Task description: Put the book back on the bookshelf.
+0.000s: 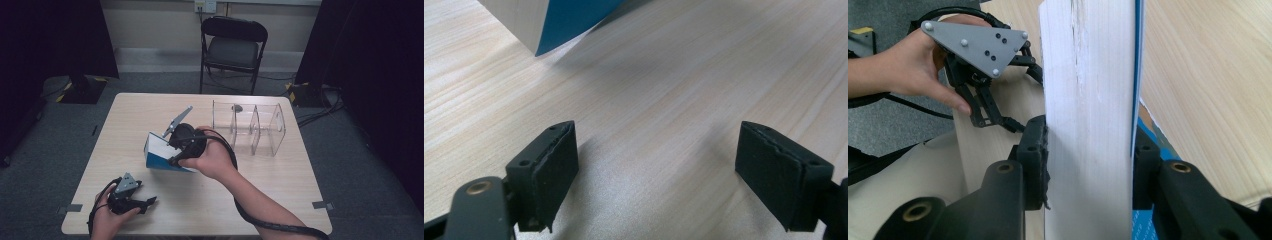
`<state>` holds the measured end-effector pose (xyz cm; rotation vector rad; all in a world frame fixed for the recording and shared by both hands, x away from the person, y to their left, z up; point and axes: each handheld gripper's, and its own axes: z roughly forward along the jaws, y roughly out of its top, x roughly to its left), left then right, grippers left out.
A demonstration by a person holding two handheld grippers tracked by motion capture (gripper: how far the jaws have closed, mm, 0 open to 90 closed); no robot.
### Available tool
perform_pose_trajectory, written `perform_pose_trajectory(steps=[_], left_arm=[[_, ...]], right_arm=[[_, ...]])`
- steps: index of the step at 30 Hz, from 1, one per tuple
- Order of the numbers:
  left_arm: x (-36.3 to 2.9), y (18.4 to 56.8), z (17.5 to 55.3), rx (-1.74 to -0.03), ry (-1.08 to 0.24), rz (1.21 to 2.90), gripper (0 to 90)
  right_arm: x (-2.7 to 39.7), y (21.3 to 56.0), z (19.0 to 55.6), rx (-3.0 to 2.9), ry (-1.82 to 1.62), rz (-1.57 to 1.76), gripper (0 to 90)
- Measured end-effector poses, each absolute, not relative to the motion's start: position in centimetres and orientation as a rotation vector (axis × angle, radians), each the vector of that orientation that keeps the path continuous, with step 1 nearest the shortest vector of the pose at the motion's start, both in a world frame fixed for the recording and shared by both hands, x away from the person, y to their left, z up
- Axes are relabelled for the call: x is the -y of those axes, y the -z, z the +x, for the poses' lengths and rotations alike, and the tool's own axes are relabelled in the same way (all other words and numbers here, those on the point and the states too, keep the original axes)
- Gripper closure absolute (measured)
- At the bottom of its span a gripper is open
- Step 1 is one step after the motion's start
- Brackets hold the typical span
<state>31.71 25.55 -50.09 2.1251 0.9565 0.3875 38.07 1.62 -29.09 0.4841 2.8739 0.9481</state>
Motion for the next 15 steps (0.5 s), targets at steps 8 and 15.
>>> perform_pose_trajectory(steps=[8, 15], left_arm=[[-25.6, 50.1, 31.7, -0.951, -0.384, 2.124, 17.1], [-25.7, 50.1, 31.7, -0.941, -0.382, 2.126, 17.5]], right_arm=[[-2.0, 28.6, 39.1, -2.890, -0.950, 0.506, 61.2], [-2.5, 28.1, 40.0, -2.899, -0.943, 0.524, 61.2]])
